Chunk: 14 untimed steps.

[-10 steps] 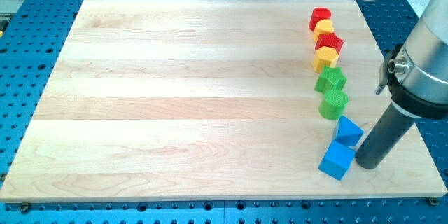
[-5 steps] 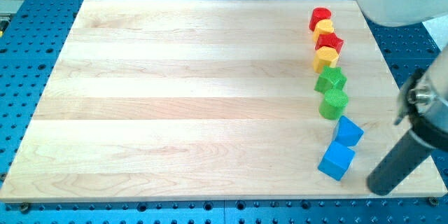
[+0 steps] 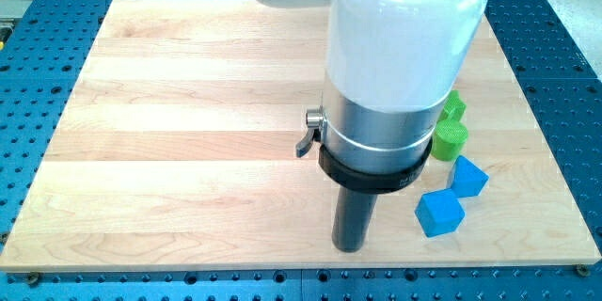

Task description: Touch the left side of cube and hexagon

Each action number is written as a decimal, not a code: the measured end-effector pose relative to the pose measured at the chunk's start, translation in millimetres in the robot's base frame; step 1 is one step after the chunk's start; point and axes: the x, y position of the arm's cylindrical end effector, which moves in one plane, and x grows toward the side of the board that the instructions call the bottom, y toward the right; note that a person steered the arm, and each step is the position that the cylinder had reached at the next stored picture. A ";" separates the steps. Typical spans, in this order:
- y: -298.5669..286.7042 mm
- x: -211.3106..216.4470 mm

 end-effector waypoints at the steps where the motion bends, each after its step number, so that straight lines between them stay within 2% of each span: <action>1: 17.0 -10.8; 3: 59.4 -34.2; 5: 83.0 -34.5; 11: 83.6 -8.1; 12: 83.4 -11.6; 14: 34.0 -63.9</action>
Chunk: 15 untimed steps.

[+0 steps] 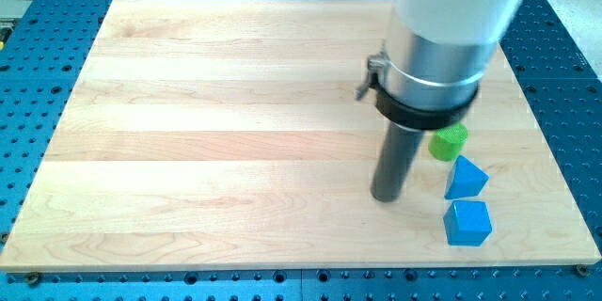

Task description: Touch the left side of cube and hexagon

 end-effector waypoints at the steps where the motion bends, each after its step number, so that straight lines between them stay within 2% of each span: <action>1: -21.0 -31.9; 3: -46.5 -85.9; 6: -47.1 -129.2; 7: -40.0 -162.6; 8: -44.3 -223.3; 9: -12.5 -225.5; 10: 5.0 -189.2; 12: 64.2 -186.2; 15: 82.8 -179.3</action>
